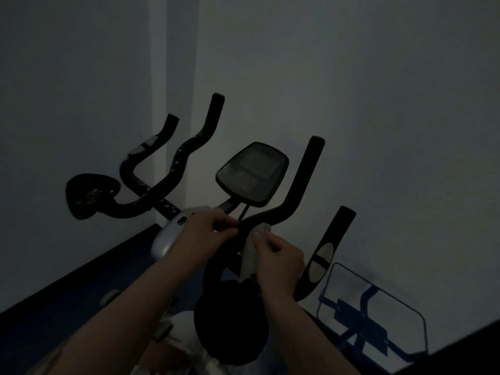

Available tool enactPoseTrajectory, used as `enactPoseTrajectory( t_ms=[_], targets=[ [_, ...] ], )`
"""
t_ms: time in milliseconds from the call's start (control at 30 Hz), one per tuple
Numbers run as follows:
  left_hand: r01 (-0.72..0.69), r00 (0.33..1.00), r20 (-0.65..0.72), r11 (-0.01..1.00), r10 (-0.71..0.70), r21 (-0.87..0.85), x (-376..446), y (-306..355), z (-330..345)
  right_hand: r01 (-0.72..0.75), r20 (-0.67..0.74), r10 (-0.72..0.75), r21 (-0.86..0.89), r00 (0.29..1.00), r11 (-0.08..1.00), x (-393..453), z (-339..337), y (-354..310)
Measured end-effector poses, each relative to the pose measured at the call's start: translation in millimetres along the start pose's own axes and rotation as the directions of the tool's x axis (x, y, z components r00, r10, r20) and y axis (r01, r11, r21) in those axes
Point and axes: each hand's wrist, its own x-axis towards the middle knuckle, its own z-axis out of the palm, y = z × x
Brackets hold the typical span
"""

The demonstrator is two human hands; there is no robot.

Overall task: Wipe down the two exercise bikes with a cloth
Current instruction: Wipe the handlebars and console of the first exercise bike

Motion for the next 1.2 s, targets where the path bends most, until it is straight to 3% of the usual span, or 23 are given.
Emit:
enactPoseTrajectory(
  t_ms=[133, 233, 300, 367, 433, 467, 567, 667, 767, 833, 900, 1000, 1200],
  targets=[
    [0.014, 0.999, -0.028, 1.000, -0.014, -0.005, -5.6, 3.3, 1.3, 0.170, 0.168, -0.145, -0.144, 0.975, 0.975, 3.5, -7.0, 1.3],
    [0.019, 0.998, -0.060, 0.999, -0.017, 0.039, -7.2, 5.7, 3.4, 0.357, 0.324, -0.268, -0.256, 0.907, 0.899, 12.9, -16.2, -0.3],
    [0.023, 0.997, -0.074, 0.997, -0.017, 0.076, -6.6, 8.4, 5.2, 0.492, 0.498, -0.293, -0.332, 0.816, 0.805, 24.6, -24.8, -5.6],
    [0.023, 0.995, -0.095, 0.993, -0.012, 0.115, -5.4, 14.4, 8.6, 0.573, 0.690, -0.186, -0.386, 0.700, 0.723, 40.9, -34.5, -15.5],
    [0.018, 0.993, -0.121, 0.994, -0.005, 0.109, -2.3, 22.4, 14.3, 0.603, 0.796, -0.078, -0.386, 0.600, 0.698, 56.9, -47.9, -28.8],
    [0.016, 0.991, -0.131, 0.995, -0.003, 0.097, 0.5, 26.4, 17.3, 0.625, 0.809, -0.104, -0.357, 0.578, 0.694, 65.5, -55.6, -36.3],
    [0.015, 0.992, -0.125, 0.993, -0.001, 0.116, 9.7, 34.9, 27.2, 0.761, 0.656, -0.478, -0.238, 0.584, 0.603, 98.8, -74.3, -59.1],
    [0.026, 0.989, -0.147, 0.993, -0.010, 0.113, 14.5, 35.3, 34.1, 0.855, 0.620, -0.600, -0.266, 0.506, 0.445, 138.2, -68.8, -72.4],
    [0.030, 0.987, -0.163, 0.992, -0.010, 0.122, 11.1, 32.2, 35.8, 0.934, 0.839, -0.414, -0.345, 0.352, 0.093, 162.7, -45.1, -70.4],
    [0.028, 0.984, -0.175, 0.989, -0.002, 0.147, 5.4, 29.5, 34.0, 0.960, 0.929, -0.249, -0.280, 0.273, 0.009, 169.7, -35.9, -74.6],
    [0.036, 0.981, -0.192, 0.982, 0.001, 0.188, -3.4, 26.0, 31.6, 0.980, 0.972, -0.127, -0.198, 0.199, 0.019, 174.6, -32.2, -88.1],
    [0.073, 0.970, -0.244, 0.974, -0.019, 0.215, -24.7, 19.4, 27.4, 0.987, 0.994, -0.031, -0.100, 0.104, 0.126, 175.5, -26.8, -105.2],
    [0.175, 0.940, -0.332, 0.950, -0.083, 0.257, -71.0, 8.7, 22.9, 0.938, 0.991, -0.067, -0.085, 0.114, 0.337, 178.6, -18.7, -99.6]
  ],
)
